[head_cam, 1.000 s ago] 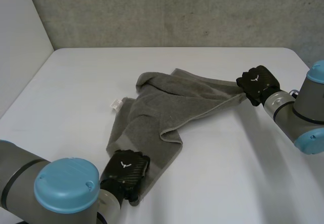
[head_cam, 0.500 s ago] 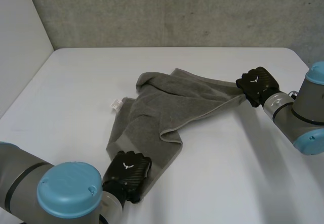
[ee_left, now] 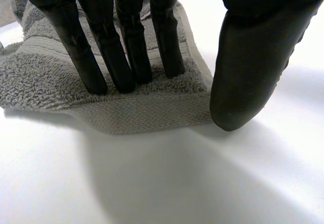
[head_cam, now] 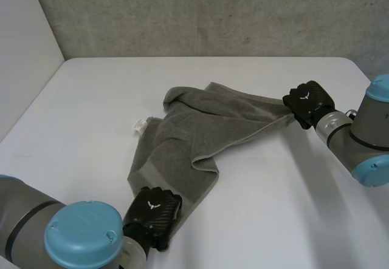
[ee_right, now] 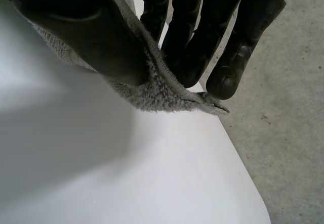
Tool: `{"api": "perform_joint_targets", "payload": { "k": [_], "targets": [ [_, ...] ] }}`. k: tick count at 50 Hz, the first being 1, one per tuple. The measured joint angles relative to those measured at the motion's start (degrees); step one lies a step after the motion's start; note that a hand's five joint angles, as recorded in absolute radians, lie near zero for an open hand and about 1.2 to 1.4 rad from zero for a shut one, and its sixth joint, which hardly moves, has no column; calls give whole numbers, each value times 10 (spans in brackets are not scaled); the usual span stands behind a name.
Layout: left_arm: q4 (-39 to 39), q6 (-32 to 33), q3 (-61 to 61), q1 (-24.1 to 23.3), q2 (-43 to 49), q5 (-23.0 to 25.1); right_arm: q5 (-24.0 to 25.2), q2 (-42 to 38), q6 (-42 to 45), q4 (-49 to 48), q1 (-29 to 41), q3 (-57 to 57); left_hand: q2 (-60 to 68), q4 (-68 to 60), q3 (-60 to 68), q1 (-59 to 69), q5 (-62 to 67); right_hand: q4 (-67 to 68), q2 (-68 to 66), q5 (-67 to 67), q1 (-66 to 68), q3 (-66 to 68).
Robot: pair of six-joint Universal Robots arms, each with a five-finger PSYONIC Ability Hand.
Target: Fold the towel.
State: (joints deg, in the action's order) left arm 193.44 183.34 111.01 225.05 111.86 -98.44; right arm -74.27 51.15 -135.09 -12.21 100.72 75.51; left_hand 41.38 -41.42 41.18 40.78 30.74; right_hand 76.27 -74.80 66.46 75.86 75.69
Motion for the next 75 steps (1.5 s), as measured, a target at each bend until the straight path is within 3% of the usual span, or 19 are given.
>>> {"api": "perform_joint_targets", "payload": {
  "k": [10,18,21,53,64,75],
  "targets": [
    [14,2,-7,0,12,-1,0,0,0,0,0,1,68,-67,68,72,60,0,0,0,0,0],
    [44,32,-7,0,19,-2,0,0,0,0,0,1,315,-312,309,305,320,0,0,0,0,0],
    [55,42,-7,0,21,-3,0,0,0,1,0,1,342,-353,340,321,348,0,0,0,0,0],
    [65,48,-26,25,-25,0,-1,14,-1,4,2,4,342,-357,345,322,349,0,0,-1,0,0],
    [72,49,-50,104,16,0,-1,12,-1,3,3,4,342,-358,345,335,353,0,0,-1,0,0],
    [71,49,-51,127,34,0,-2,11,-1,3,4,4,342,-358,345,335,353,0,0,-1,0,0]
  ]
}}
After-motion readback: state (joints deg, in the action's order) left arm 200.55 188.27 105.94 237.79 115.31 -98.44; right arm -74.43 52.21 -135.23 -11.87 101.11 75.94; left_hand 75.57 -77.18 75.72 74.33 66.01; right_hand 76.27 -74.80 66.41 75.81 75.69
